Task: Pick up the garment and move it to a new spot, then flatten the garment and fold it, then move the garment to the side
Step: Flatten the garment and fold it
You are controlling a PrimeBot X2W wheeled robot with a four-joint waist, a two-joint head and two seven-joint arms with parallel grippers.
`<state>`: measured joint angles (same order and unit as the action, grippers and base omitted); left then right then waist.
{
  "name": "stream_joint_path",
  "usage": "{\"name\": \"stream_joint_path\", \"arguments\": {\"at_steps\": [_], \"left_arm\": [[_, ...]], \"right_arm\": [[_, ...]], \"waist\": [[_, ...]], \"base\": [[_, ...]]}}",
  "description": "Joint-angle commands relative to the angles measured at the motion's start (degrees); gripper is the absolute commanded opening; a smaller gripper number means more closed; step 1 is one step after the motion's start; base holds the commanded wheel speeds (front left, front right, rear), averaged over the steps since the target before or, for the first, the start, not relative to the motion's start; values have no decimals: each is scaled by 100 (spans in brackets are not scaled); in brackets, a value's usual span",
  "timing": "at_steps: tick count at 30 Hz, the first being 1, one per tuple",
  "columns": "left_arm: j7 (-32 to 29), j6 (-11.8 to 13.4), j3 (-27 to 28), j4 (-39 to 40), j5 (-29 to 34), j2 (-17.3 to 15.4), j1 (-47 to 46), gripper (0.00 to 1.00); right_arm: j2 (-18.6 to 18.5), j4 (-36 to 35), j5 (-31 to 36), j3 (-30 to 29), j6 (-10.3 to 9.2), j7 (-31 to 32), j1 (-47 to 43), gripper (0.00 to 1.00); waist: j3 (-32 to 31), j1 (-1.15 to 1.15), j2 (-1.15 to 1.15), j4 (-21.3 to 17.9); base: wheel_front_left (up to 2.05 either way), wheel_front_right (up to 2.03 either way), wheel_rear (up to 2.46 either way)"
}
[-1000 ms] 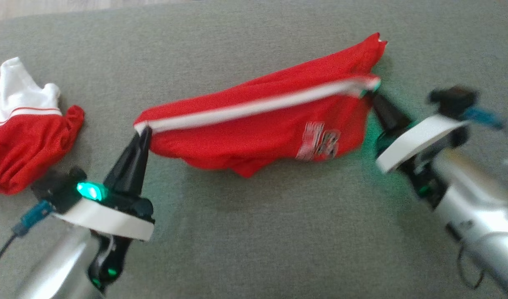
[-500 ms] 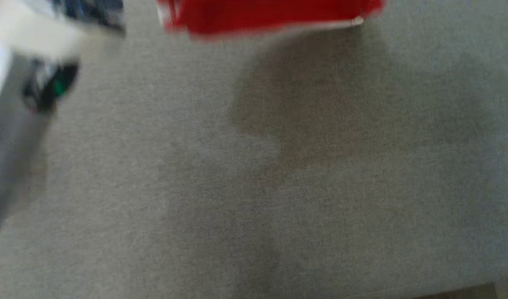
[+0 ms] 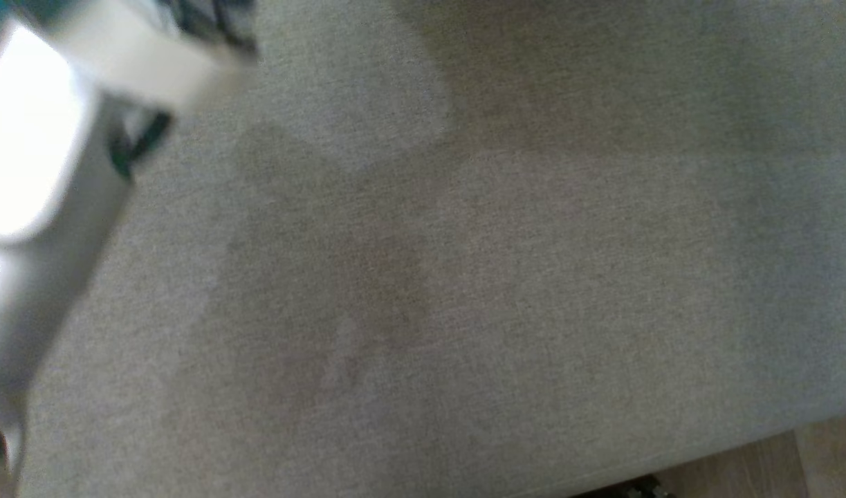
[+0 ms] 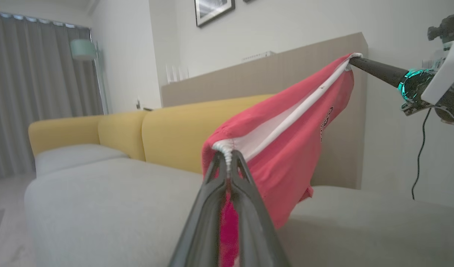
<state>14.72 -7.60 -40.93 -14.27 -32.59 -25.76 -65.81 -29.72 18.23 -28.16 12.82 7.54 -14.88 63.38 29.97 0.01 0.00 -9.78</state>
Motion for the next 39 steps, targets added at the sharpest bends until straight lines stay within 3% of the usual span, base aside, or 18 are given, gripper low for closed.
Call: {"name": "stream_joint_path", "arguments": {"at_steps": [1, 6, 14, 21, 28, 34, 39], "left_arm": [[21, 12, 207, 214, 56, -287, 113, 0], [26, 22, 159, 710, 427, -167, 1617, 0], [27, 186, 179, 1217, 662, 4, 3947, 0], [28, 294, 199, 1650, 629, -77, 5101, 0], [-20, 299, 462, 1903, 336, 208, 4713, 0], [-339, 484, 668, 1295, 161, 822, 3637, 0], [-562, 599, 714, 658, 195, 1129, 2897, 0]], "right_arm": [[14, -208, 21, -62, -5, -11, -351, 0], [188, -583, 29, -237, -5, -11, -1823, 0], [639, -1639, 137, -1116, -5, -12, -4249, 0], [893, -2409, 212, -1466, -5, 5, -5772, 0], [949, -2456, 124, -1638, -5, 540, -5346, 0], [803, -1659, 142, -1372, -5, 1059, -4165, 0], [555, -717, 119, -883, -5, 1254, -3057, 0]], "waist": [[-46, -1, 0, -27], [-233, -1, 0, -16], [-665, -1, 0, 15], [-923, -1, 0, 13], [-747, -1, 0, 187], [-395, -1, 0, 468], [-57, -1, 0, 594]], "base": [[0, 0, 0], [0, 0, 0], [0, 0, 0], [0, 0, 0], [0, 0, 0], [0, 0, 0], [0, 0, 0]]}}
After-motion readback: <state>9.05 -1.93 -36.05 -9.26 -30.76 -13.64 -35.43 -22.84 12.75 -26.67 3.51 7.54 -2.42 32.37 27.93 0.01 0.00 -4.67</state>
